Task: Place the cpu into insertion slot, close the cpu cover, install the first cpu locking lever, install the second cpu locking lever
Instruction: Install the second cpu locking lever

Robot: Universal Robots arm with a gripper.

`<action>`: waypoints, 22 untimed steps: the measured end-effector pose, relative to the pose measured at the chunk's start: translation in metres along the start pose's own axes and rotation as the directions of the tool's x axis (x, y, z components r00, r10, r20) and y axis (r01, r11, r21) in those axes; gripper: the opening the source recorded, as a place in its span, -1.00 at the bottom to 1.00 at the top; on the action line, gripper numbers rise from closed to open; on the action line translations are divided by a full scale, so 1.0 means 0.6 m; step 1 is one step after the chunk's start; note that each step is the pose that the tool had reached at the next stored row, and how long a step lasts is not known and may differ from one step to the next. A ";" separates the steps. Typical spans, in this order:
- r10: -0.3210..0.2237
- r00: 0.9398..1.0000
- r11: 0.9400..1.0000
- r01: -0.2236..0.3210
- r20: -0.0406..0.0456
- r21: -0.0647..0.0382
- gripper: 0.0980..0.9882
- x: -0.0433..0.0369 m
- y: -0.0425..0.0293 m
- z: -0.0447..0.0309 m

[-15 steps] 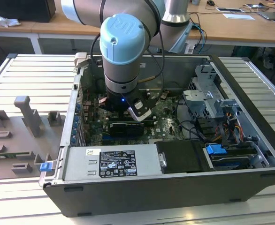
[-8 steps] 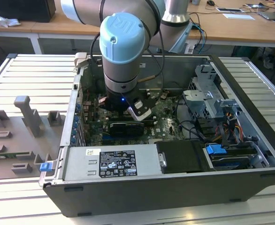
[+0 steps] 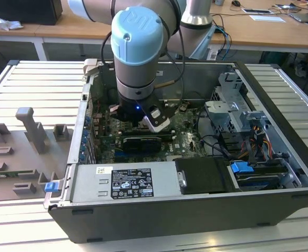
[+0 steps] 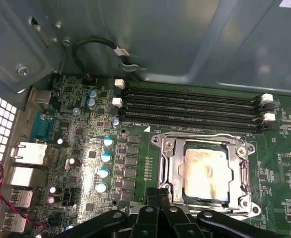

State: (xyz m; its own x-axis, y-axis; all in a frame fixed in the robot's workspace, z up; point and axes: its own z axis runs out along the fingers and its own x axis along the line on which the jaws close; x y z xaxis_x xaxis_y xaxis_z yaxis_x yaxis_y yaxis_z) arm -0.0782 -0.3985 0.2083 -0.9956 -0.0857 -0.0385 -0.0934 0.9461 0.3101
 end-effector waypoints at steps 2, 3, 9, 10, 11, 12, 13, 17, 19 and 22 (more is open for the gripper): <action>0.000 1.000 1.000 0.000 0.000 0.000 -0.98 0.000 0.001 -0.003; 0.000 1.000 1.000 0.000 0.000 0.000 -0.98 0.000 0.001 -0.004; 0.000 1.000 1.000 0.000 0.000 0.000 -0.98 0.000 0.003 -0.010; 0.000 1.000 1.000 0.000 0.000 0.000 -0.98 0.000 0.003 -0.011; 0.000 1.000 1.000 0.000 0.000 0.000 -0.98 -0.001 0.004 -0.012; 0.000 1.000 1.000 0.000 0.000 0.000 -0.98 -0.001 0.004 -0.013; 0.000 1.000 1.000 0.000 0.000 0.000 -0.98 -0.001 0.005 -0.014; 0.000 1.000 1.000 0.000 0.000 0.000 -0.98 -0.001 0.007 -0.020; 0.000 1.000 1.000 0.000 0.000 0.000 -0.98 -0.001 0.007 -0.022; 0.000 1.000 1.000 0.000 0.000 0.000 -0.98 -0.001 0.008 -0.026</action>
State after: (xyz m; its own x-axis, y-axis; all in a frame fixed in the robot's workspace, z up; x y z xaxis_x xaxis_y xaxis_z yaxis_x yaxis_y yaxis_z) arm -0.0782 -0.3985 0.2246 -0.9956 -0.0857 -0.0384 -0.0935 0.9461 0.3101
